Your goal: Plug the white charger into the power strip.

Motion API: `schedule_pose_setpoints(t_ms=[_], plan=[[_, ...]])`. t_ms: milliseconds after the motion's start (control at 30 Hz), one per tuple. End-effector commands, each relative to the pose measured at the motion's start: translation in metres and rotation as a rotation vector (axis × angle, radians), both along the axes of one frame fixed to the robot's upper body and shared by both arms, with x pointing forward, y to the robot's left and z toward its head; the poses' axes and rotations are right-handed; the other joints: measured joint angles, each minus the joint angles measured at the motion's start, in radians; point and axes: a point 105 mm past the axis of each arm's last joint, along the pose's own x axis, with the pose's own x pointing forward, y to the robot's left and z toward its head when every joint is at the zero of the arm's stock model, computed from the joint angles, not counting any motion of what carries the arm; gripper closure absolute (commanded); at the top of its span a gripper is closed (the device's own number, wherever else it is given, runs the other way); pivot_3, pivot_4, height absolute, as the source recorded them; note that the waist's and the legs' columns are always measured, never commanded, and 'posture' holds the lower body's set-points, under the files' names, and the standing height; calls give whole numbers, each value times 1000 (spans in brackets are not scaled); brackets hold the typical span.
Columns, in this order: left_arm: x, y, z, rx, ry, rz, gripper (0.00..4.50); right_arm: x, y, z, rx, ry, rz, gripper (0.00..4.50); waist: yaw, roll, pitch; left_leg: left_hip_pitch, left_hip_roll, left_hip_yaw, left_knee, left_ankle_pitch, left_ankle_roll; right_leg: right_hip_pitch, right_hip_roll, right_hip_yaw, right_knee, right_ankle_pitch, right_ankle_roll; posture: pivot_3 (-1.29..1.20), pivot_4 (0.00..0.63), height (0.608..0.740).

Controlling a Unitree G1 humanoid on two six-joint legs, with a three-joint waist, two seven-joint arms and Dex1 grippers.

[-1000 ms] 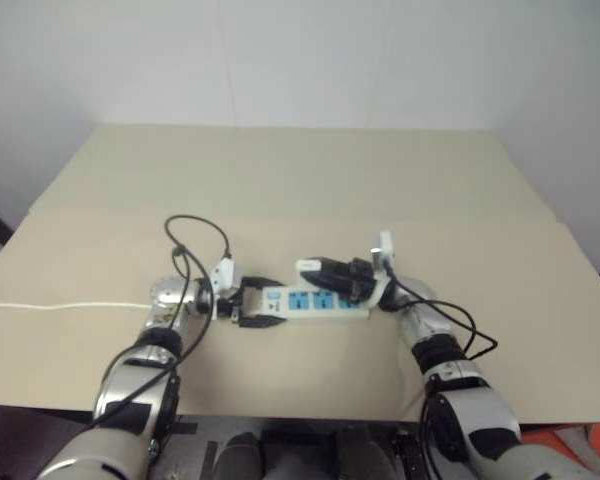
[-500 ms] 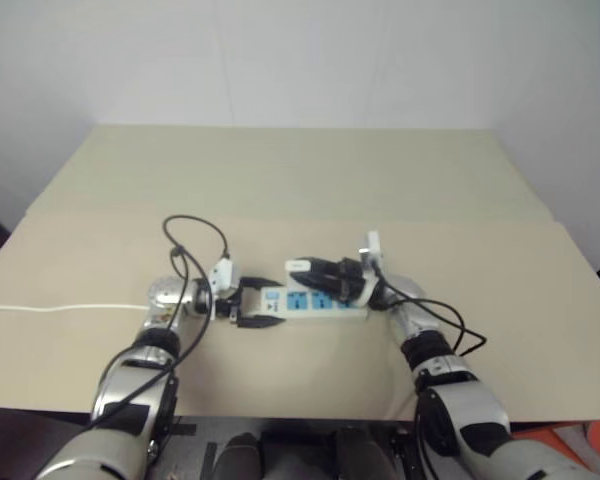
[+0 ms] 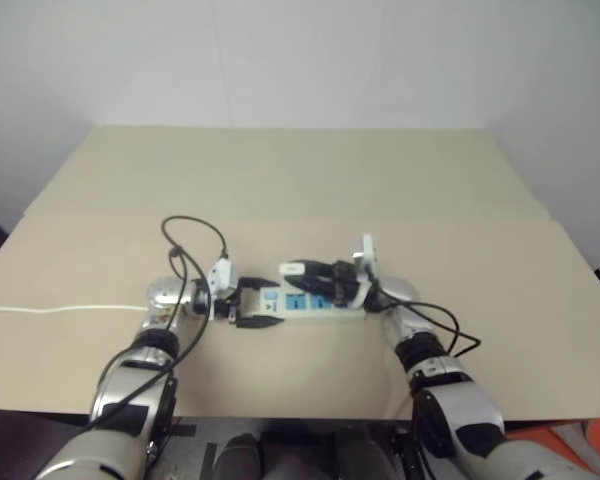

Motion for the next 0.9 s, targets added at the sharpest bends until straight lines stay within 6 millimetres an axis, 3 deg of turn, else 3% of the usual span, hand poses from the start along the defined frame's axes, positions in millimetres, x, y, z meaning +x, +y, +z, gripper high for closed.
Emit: schedule_pose_setpoints(t_ms=[33, 400, 900], plan=[[-5, -8, -3, 22, -1, -53, 1240, 0, -1, -7, -17, 2, -18, 3349, 0, 0, 0, 0, 0, 0, 0, 0, 0, 0, 0, 0, 0, 0, 0, 0, 150, 740], [-5, -7, -3, 29, 1, -53, 1240, -3, -23, -30, -139, 75, 14, 3349, 0, 0, 0, 7, 0, -1, 0, 0, 0, 10, 0, 0, -7, -1, 0, 0, 150, 740], [-5, -6, -3, 36, 2, -54, 1240, -7, 1, -21, -79, 55, 45, 3349, -4, 0, 0, 8, 0, -2, -1, 0, 0, 10, 0, -1, -7, -1, 0, 0, 150, 740]])
